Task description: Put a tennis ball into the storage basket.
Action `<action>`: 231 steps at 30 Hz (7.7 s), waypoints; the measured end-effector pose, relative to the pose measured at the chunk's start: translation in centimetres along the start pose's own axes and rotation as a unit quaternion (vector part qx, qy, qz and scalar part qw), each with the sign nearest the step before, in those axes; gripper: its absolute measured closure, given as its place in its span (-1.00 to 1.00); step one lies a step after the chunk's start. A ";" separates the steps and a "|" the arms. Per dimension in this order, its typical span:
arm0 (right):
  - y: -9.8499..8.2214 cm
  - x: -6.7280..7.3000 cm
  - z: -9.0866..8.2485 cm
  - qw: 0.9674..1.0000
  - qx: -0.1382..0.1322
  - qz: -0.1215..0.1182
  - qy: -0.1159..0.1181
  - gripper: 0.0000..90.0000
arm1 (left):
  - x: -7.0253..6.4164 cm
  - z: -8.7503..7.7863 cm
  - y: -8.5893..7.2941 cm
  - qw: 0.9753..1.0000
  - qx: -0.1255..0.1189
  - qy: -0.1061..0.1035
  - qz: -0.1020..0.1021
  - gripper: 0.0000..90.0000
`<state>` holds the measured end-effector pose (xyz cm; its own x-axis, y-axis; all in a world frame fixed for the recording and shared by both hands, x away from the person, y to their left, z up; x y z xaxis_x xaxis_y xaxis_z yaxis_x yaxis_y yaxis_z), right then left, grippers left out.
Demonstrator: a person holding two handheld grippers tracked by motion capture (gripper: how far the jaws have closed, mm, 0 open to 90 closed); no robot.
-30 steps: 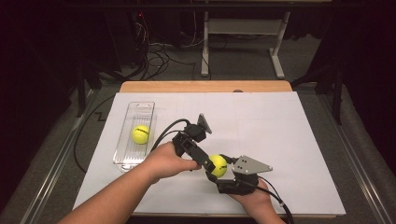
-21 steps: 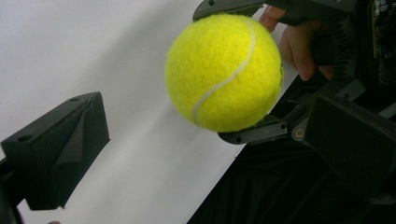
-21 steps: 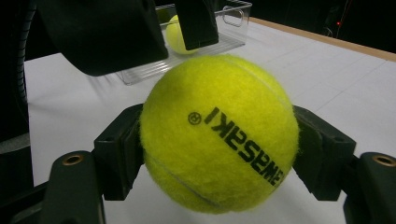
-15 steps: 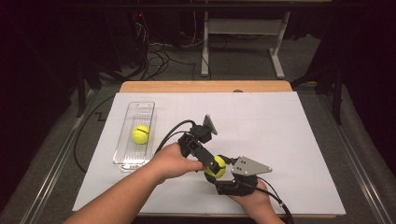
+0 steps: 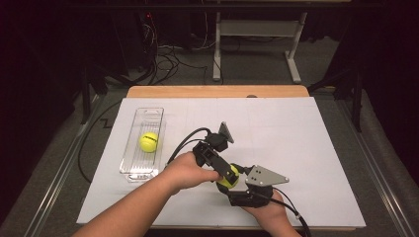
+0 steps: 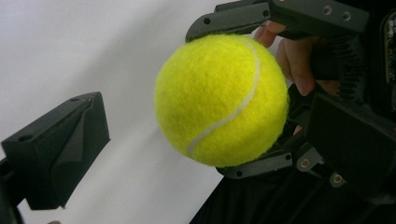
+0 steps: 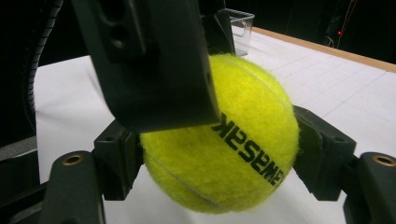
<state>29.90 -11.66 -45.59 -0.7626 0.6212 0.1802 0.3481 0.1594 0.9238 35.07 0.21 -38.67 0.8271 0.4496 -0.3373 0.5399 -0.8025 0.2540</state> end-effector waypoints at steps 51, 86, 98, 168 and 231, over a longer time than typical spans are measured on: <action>0.2 0.1 -0.2 1.000 -0.007 0.001 -0.004 -0.39 | -0.1 1.6 0.4 0.999 -0.003 -0.035 0.001 -0.44; 0.2 0.4 0.0 1.000 -0.021 -0.015 -0.005 -0.61 | -0.2 1.4 0.4 0.999 -0.009 -0.032 -0.002 -0.41; 0.2 0.3 0.1 0.999 -0.033 -0.008 -0.012 -1.00 | -0.1 1.3 0.3 1.000 -0.008 -0.029 -0.004 -0.41; -0.2 -7.9 -7.0 0.990 -0.057 0.033 -0.122 -1.00 | 7.7 -4.2 -8.4 0.994 -0.025 0.035 -0.105 -0.41; -0.9 -8.4 -8.5 0.989 -0.069 0.018 -0.132 -0.98 | 13.7 -7.8 -16.7 0.969 0.008 0.122 -0.214 -0.41</action>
<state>31.38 -23.57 -45.05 -0.5750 0.8066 0.1369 0.2813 0.0378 0.9589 38.61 22.81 -40.48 0.5416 0.8202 -0.1842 0.8406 -0.5272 0.1242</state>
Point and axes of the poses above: each handheld gripper's, and its own axes: z roughly forward along the jaws, y roughly out of its top, x roughly to its left, the point moved 4 cm from there along z, roughly forward along the jaws, and after that the axes turned 11 degrees about z, right-handed, at the moved point
